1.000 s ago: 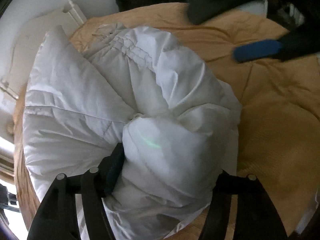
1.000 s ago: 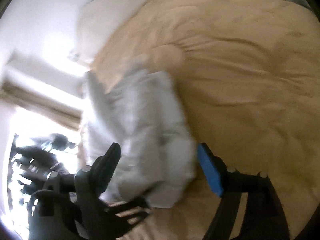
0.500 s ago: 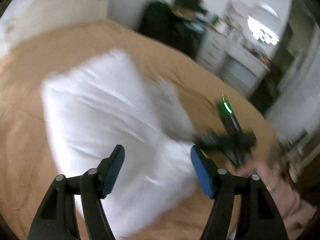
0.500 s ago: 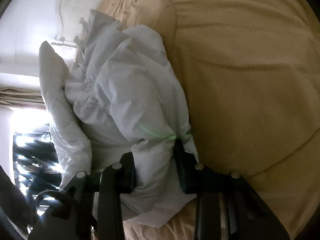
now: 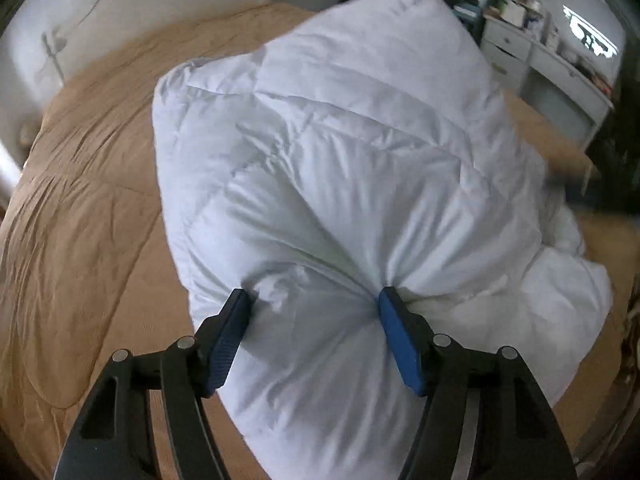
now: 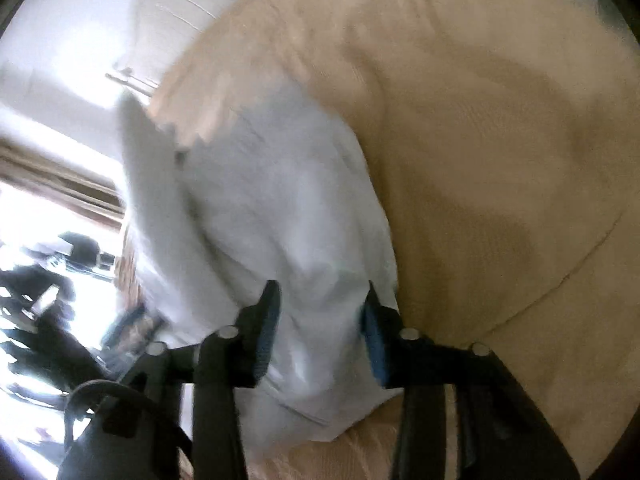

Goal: Fold large clothes
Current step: 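Press the folded jacket flat with the left gripper while the right gripper releases it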

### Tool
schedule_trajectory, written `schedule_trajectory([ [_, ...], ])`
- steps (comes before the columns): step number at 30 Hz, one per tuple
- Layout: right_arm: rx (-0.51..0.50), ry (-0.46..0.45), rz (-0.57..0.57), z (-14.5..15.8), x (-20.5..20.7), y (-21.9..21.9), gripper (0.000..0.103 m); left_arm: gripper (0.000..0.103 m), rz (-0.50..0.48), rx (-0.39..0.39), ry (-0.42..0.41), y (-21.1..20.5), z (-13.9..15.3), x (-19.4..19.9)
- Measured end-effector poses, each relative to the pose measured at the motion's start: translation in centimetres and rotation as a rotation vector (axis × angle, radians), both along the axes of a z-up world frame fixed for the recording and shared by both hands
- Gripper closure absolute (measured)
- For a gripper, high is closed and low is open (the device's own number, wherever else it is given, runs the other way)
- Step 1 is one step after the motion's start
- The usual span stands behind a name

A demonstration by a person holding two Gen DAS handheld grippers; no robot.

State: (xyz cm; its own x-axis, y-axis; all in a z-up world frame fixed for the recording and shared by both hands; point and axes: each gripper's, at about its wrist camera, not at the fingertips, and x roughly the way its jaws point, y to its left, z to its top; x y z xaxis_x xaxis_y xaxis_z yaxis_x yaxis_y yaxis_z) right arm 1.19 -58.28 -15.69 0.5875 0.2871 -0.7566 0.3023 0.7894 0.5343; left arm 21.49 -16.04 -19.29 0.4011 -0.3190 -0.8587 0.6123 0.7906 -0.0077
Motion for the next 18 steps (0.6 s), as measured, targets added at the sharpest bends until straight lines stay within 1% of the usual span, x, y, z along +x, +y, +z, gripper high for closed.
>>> schedule_trajectory([
  [1,-0.022,-0.021,0.012,1.3,0.4,0.2,0.035,0.037,0.002,-0.006,0.004,-0.1,-0.4,0.2],
  [2,-0.059,-0.058,0.048,3.7,1.6,0.8,0.023,0.037,0.005,-0.008,0.001,0.1,-0.4,0.8],
  [3,-0.093,-0.078,0.086,5.3,2.8,1.5,0.023,0.037,0.003,-0.006,-0.002,-0.1,-0.6,1.0],
  [5,-0.174,-0.087,0.154,8.1,6.1,3.4,0.023,0.037,0.000,-0.003,-0.005,0.5,-0.9,1.7],
  [7,-0.217,-0.067,0.247,9.3,9.8,5.5,0.022,0.037,0.001,-0.005,0.001,0.3,-0.9,1.7],
  [8,-0.229,-0.046,0.272,9.3,10.8,5.9,0.022,0.037,0.003,-0.005,0.000,0.1,-0.4,0.8],
  [9,-0.255,0.004,0.299,8.8,12.9,7.2,0.025,0.037,0.001,-0.001,-0.004,0.1,-0.1,0.4],
  [10,-0.296,0.060,0.304,7.8,14.7,8.1,0.036,0.037,-0.003,-0.001,-0.009,-0.2,-0.3,0.5],
  [11,-0.307,0.103,0.303,6.7,15.6,8.1,0.082,0.037,-0.006,-0.003,-0.010,-1.0,0.0,-1.9],
  [12,-0.291,0.158,0.301,5.1,16.7,7.8,0.084,0.035,-0.009,-0.006,-0.009,-1.7,0.8,-4.1],
  [13,-0.282,0.214,0.280,3.2,17.8,7.1,0.084,0.034,-0.008,-0.027,0.004,-1.4,1.3,-3.9],
  [15,-0.236,0.273,0.251,0.2,18.7,5.8,0.084,0.033,-0.001,-0.081,0.047,-0.6,2.3,-4.0],
  [16,-0.222,0.300,0.226,-1.4,18.8,4.9,0.084,0.033,0.009,-0.121,0.074,0.0,3.1,-3.6],
  [17,-0.218,0.310,0.214,-2.2,18.8,4.3,0.087,0.032,0.035,-0.185,0.099,0.9,4.3,-3.1],
  [18,-0.216,0.314,0.195,-2.8,18.7,3.9,0.086,0.032,0.044,-0.225,0.112,1.4,5.0,-3.0],
])
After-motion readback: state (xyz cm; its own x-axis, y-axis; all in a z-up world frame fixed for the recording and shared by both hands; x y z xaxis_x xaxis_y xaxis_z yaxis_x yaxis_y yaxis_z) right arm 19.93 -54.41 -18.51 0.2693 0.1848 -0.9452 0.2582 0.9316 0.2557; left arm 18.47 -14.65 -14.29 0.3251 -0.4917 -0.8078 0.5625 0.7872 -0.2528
